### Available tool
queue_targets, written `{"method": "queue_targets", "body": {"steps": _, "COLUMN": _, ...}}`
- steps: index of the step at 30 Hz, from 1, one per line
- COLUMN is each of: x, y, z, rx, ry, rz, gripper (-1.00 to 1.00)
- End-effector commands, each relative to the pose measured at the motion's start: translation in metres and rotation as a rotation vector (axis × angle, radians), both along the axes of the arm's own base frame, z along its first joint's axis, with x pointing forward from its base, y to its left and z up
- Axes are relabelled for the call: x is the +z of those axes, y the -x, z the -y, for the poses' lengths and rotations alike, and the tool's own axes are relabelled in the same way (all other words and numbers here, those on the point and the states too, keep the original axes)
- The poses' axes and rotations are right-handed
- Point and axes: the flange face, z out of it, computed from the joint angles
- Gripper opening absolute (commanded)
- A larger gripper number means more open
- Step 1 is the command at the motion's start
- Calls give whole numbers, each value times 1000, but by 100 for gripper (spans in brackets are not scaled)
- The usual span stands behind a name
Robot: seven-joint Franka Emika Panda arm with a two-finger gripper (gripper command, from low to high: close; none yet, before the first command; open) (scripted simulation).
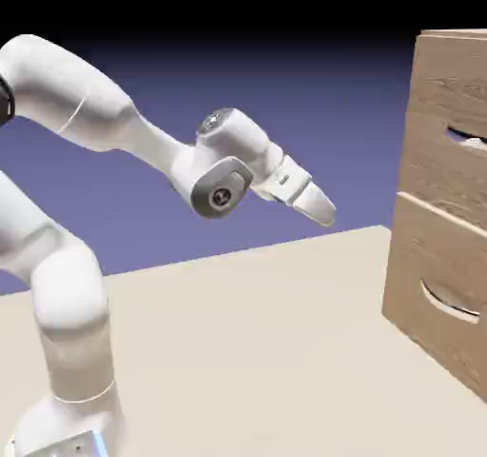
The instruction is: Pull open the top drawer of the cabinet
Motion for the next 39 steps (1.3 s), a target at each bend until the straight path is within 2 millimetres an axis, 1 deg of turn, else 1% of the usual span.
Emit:
{"method": "queue_targets", "body": {"steps": 1, "x": 10, "y": 1, "z": 8, "rx": -12, "ry": 6, "rz": 13, "gripper": 0}}
{"method": "queue_targets", "body": {"steps": 5, "x": 47, "y": 8, "z": 36, "rx": -53, "ry": 31, "rz": 64, "gripper": 0}}
{"method": "queue_targets", "body": {"steps": 9, "x": 82, "y": 21, "z": 57, "rx": -78, "ry": 61, "rz": 117, "gripper": 0}}
{"method": "queue_targets", "body": {"steps": 13, "x": 115, "y": 35, "z": 70, "rx": -88, "ry": 98, "rz": 175, "gripper": 0}}
{"method": "queue_targets", "body": {"steps": 17, "x": 143, "y": 48, "z": 74, "rx": -83, "ry": 148, "rz": 236, "gripper": 0}}
{"method": "queue_targets", "body": {"steps": 23, "x": 179, "y": 61, "z": 68, "rx": -49, "ry": 251, "rz": 330, "gripper": 0}}
{"method": "queue_targets", "body": {"steps": 26, "x": 193, "y": 63, "z": 60, "rx": -22, "ry": 316, "rz": 375, "gripper": 0}}
{"method": "queue_targets", "body": {"steps": 29, "x": 203, "y": 61, "z": 49, "rx": 10, "ry": 390, "rz": 419, "gripper": 0}}
{"method": "queue_targets", "body": {"steps": 34, "x": 214, "y": 47, "z": 30, "rx": 77, "ry": 531, "rz": 483, "gripper": 0}}
{"method": "queue_targets", "body": {"steps": 39, "x": 214, "y": 21, "z": 12, "rx": 157, "ry": 689, "rz": 532, "gripper": 0}}
